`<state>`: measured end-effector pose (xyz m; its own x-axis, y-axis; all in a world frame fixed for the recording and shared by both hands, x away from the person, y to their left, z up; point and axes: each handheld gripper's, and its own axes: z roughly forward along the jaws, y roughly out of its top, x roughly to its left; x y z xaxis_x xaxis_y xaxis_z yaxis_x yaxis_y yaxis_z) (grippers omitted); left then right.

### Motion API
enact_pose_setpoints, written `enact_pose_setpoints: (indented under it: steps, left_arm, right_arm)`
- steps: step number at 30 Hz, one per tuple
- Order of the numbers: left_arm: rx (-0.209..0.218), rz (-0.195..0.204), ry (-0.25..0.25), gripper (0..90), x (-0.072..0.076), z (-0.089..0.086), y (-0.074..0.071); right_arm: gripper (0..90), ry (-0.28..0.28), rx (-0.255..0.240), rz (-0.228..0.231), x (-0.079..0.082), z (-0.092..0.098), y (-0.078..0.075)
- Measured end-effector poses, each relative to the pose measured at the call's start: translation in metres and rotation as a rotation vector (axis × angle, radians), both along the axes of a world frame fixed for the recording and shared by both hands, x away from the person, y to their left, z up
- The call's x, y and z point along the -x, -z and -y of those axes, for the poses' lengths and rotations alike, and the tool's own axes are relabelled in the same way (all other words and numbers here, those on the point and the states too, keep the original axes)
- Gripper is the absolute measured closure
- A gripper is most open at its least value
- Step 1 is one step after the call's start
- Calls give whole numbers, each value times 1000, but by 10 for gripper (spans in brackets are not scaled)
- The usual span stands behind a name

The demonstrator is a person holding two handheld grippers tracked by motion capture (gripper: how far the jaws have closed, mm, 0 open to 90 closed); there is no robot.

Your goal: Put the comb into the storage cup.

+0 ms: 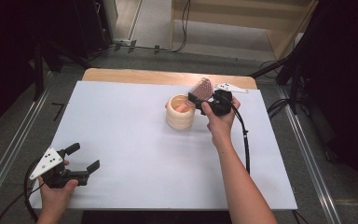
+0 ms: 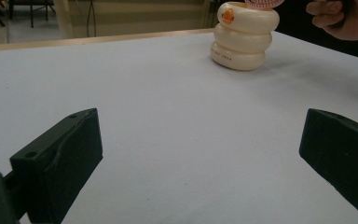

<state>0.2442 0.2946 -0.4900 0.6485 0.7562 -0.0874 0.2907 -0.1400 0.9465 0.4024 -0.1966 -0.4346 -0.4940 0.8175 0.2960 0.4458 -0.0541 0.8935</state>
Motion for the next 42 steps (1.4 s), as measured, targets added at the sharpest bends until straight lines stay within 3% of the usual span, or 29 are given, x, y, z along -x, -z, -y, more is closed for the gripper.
enact_pose_setpoints:
  steps: [3,4,7,8,16,24,42]
  left_arm:
    - [0,0,0,0,0,0,0]
    - [0,0,0,0,0,0,0]
    - [0,0,0,0,0,0,0]
    - [0,0,0,0,0,0,0]
    - [2,0,1,0,0,0,0]
    - [-3,1,0,0,0,0,0]
    - [-6,4,4,0,0,2,0]
  right_arm:
    - [107,-5,15,2,1,0,-1]
    - [69,13,40,1,3,-1,-2]
    - [0,4,43,16,5,0,-4]
    - [0,-17,35,27,7,2,-6]
    - [0,-6,62,41,18,0,-15]
    - [0,-4,52,73,30,9,-22]
    - [0,-23,62,125,60,26,-24]
